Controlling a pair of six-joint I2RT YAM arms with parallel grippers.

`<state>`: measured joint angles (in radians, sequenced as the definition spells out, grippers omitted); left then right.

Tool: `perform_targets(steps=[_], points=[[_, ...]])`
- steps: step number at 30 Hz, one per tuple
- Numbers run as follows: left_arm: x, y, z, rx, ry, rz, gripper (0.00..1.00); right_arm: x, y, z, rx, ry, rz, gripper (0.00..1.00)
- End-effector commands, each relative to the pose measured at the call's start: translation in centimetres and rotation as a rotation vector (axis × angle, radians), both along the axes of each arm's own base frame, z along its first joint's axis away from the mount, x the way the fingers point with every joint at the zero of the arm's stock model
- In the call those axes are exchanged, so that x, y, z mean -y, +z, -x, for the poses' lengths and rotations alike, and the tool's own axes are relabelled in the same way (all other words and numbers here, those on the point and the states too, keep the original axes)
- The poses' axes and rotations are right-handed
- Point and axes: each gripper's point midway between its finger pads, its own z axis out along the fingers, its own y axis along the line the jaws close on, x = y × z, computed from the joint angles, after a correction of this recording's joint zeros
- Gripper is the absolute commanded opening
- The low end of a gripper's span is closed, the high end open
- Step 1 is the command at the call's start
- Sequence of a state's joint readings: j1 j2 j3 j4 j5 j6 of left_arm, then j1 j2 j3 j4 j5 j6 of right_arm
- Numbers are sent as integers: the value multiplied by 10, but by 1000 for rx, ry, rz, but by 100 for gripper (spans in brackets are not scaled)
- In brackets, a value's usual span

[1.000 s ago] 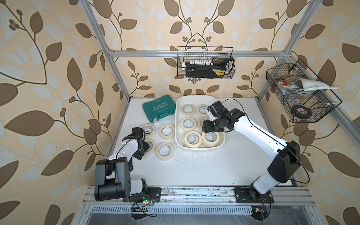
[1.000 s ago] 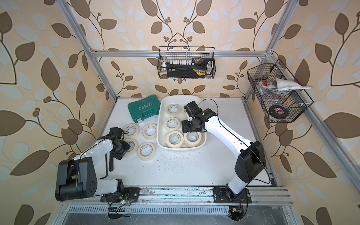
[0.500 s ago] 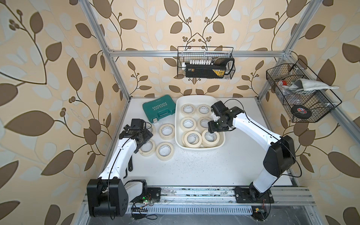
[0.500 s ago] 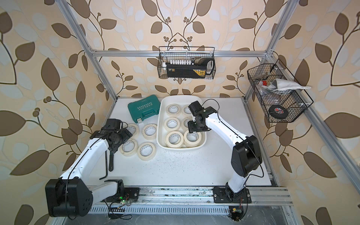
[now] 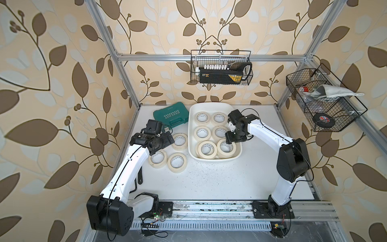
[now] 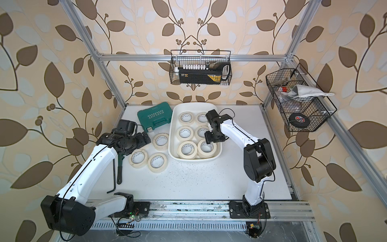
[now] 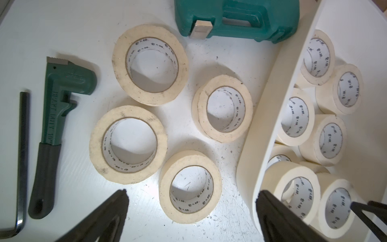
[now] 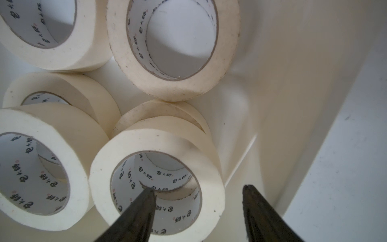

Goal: Take out the art tape in the storage box
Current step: Pick up the art tape from the storage box.

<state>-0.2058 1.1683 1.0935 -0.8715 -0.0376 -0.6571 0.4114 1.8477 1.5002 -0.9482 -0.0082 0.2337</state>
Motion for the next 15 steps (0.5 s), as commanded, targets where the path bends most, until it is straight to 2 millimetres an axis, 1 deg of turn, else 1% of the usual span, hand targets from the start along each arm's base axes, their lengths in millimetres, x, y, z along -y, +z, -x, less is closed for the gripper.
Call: perform_targets(steps=[1, 5, 8, 10, 12, 15], points=[[13, 12, 4, 22, -75, 25, 99, -4, -7, -3, -22, 29, -17, 66], [18, 8, 5, 5, -87, 43, 99, 0, -15, -6, -33, 26, 6, 62], [26, 10, 5, 9, -102, 76, 99, 0, -23, -5, -63, 29, 18, 53], [33, 16, 3, 33, -126, 86, 99, 2, -26, -5, -69, 24, 28, 47], [36, 21, 1, 58, -127, 65, 99, 6, -25, -6, -60, 16, 48, 41], [36, 27, -2, 75, -123, 17, 98, 14, -21, -9, -40, 9, 91, 34]])
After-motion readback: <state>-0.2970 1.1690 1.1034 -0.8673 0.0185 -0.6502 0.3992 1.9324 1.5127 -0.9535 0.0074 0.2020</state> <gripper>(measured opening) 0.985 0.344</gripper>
